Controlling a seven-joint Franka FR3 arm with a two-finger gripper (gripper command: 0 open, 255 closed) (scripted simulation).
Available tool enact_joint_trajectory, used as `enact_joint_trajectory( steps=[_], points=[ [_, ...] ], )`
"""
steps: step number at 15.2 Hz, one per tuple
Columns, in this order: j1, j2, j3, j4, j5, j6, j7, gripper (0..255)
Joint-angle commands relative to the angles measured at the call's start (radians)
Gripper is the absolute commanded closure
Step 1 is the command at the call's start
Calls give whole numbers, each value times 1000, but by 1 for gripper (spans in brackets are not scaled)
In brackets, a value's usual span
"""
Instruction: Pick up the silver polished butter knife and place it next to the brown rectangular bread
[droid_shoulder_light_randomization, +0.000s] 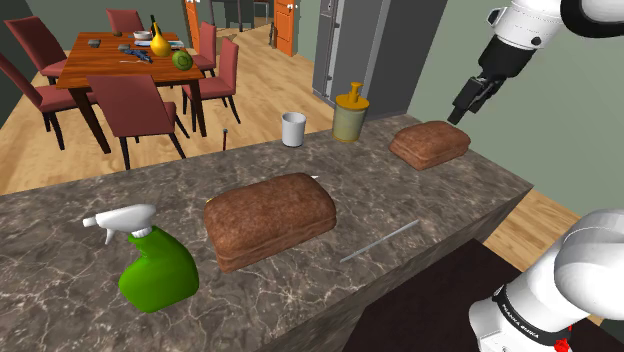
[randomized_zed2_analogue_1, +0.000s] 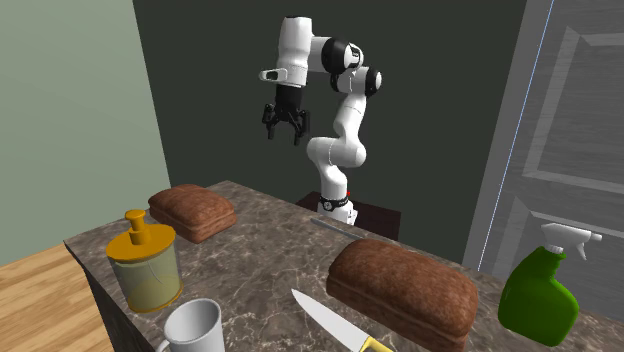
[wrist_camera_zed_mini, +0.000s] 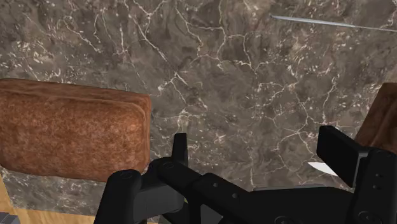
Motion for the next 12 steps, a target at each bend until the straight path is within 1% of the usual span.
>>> enact_joint_trajectory(
  steps=[1, 12],
  points=[
    [0, 0, 0, 0, 0, 0, 0, 0],
    [256, 151, -11, -151, 13, 213, -433, 0]
  ],
)
